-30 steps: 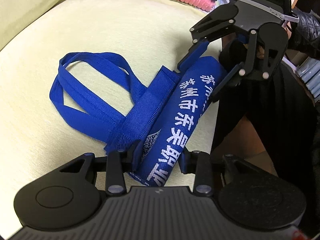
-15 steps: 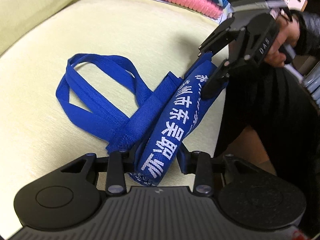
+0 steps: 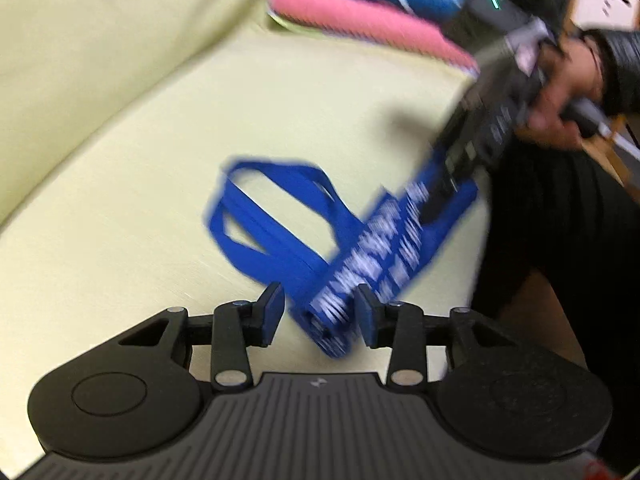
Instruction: Fold shopping bag
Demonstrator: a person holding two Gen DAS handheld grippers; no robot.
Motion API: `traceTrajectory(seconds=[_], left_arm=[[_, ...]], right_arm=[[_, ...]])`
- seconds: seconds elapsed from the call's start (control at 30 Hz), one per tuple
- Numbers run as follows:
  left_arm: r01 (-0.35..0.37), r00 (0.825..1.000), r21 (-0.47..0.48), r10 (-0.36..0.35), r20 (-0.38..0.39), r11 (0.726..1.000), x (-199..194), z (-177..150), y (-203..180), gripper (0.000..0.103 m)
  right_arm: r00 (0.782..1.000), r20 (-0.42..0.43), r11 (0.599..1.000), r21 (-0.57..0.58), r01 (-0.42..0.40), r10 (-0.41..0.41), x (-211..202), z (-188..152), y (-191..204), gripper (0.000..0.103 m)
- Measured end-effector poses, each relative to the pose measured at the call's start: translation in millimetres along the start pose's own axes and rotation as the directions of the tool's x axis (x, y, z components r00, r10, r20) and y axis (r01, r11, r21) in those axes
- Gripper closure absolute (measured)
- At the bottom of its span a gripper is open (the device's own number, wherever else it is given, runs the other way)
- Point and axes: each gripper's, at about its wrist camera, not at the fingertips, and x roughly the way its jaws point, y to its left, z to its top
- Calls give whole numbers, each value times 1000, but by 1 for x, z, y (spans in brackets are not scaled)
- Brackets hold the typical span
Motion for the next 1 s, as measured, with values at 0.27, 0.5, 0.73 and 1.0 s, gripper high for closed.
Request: traceTrajectory(seconds=[0.27,0.5,0.73,1.0], left_arm=[[-3,1000,0,3,-2,1000,26,0,-7,59],[-11,1000,-18,11,-4,1000,20,-8,1,58],[-74,997,66,73,12,995,23,-6,-10,57],[-160,987,489,147,64,857,5,-29,-76,54]], right_arm=[[1000,1,999,13,30,-30,0,6,3,51],[997,29,998,19,65,-66,1,7,6,50],[995,36,995,21,96,-97,2,9,10,49],[995,26,995,20,97,-97,2,11,10,49]])
